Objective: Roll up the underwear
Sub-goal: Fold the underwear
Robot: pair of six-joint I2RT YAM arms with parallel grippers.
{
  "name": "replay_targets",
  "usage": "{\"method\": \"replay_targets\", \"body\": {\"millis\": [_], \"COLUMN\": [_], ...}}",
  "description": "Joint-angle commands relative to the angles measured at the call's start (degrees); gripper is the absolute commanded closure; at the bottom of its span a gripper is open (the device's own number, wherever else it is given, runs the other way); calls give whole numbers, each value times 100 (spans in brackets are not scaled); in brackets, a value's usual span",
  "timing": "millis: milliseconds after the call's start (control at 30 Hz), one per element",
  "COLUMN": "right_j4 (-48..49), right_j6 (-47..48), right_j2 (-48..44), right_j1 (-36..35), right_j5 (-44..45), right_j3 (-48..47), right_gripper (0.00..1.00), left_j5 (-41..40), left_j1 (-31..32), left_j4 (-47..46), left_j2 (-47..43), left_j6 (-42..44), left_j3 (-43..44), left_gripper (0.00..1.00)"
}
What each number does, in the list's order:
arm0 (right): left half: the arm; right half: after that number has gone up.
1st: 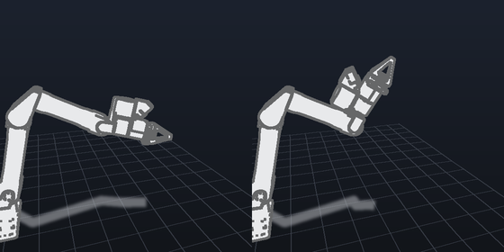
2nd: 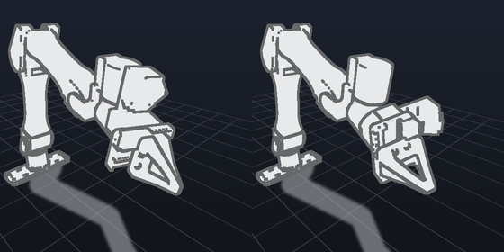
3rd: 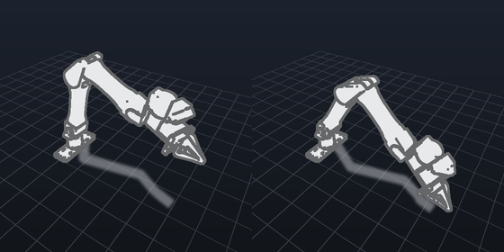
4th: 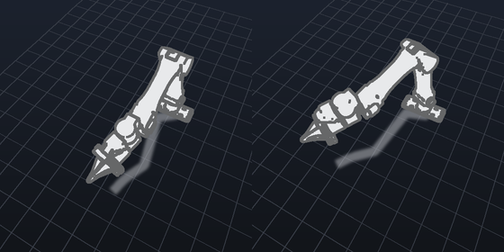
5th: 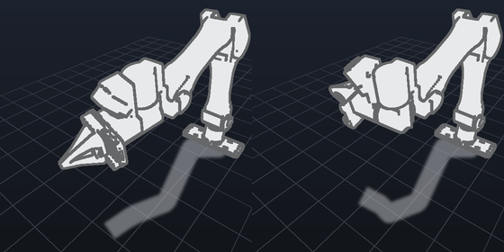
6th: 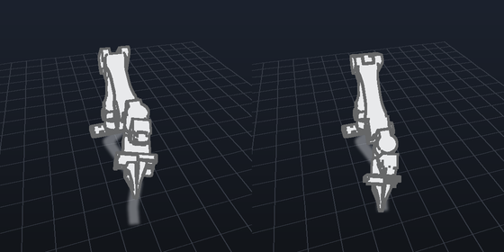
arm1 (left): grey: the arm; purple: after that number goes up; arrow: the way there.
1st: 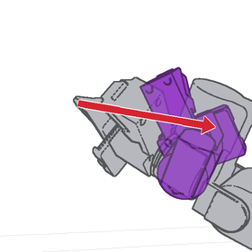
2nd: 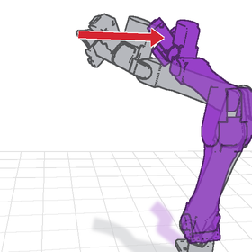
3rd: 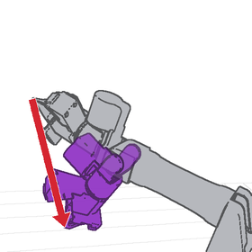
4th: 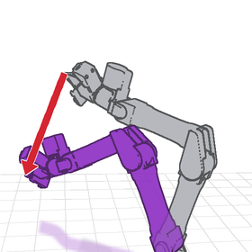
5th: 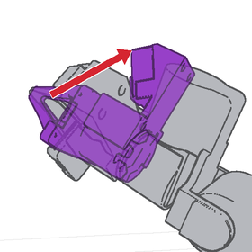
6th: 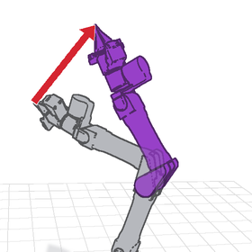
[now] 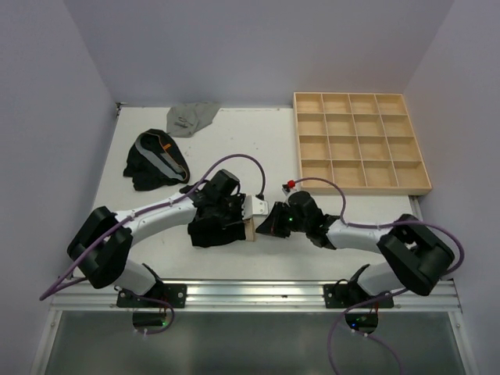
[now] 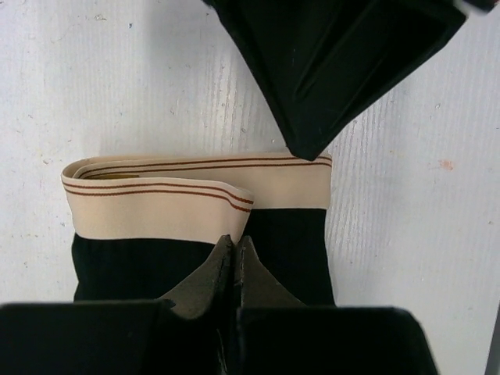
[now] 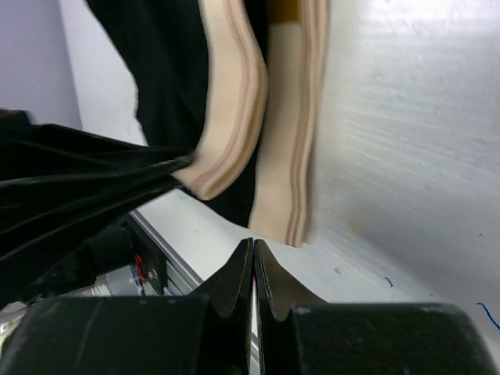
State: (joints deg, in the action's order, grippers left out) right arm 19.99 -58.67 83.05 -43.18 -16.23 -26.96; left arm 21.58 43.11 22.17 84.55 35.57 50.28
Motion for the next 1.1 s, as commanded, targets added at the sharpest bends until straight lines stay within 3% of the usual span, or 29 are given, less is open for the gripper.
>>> {"method": "replay_targets", "body": {"millis": [0, 133, 400, 833, 1067], "right_j4": [-609, -786, -225, 207, 654], "right_j6": [356, 576, 471, 357, 304], "right_j2": [-693, -369, 738, 748, 1275], "right_j1": [-24, -24, -15, 301, 310], "right_j5": [699, 648, 735, 850, 770], "right_j3": [-142, -502, -916, -986, -1127], "right_gripper": [94, 97, 100, 100, 100], "left_j5": [100, 162, 293, 461, 540], "left_j1": [4, -13, -40, -198, -198], "left_j4": [-125, -108, 24, 76, 155], "left_j2": [-237, -247, -361, -370, -352], "left_j6": [-182, -261, -261, -270, -270], "left_j3": [61, 236, 289, 298, 342], "left_gripper": [100, 100, 100, 100, 100]}}
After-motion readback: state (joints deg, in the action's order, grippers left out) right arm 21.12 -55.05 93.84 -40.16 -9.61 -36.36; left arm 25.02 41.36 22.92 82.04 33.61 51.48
